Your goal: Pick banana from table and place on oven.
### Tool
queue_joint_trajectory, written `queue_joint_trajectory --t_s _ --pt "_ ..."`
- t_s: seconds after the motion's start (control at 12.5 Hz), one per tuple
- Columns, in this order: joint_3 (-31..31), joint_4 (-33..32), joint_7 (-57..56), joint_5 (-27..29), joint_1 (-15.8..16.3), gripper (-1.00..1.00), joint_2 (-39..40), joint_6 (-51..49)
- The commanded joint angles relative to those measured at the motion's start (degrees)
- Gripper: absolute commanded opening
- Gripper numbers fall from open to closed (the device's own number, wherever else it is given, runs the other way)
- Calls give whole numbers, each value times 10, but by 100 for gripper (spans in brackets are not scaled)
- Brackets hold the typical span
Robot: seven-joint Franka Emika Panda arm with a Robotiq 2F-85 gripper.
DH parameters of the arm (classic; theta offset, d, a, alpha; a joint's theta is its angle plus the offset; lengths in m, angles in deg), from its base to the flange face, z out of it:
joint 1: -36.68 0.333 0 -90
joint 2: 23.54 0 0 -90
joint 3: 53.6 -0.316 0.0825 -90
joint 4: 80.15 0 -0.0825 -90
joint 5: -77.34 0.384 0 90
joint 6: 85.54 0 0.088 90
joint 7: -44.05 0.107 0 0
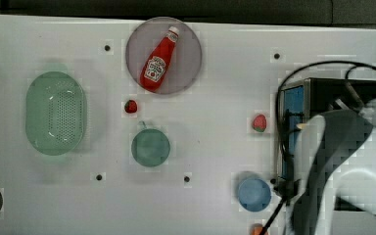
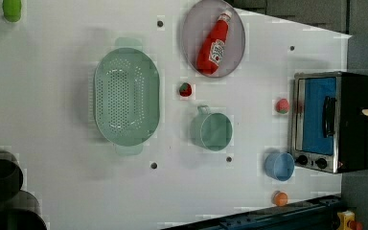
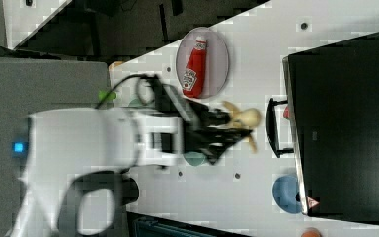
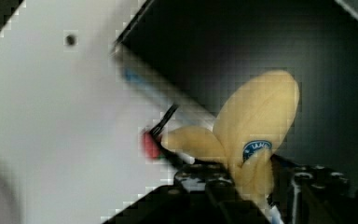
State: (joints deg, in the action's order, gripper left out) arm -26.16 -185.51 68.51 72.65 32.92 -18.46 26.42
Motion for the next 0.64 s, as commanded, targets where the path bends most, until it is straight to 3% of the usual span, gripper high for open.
queue_joint_trajectory --t_s 0.08,0.32,0.48,0.64 --pt "56 14 -126 9 -2 -48 19 38" --pt "81 12 -174 90 -12 -48 71 47" --pt "86 12 -190 108 -19 -48 93 66" --pt "86 9 -191 108 -21 -19 106 78"
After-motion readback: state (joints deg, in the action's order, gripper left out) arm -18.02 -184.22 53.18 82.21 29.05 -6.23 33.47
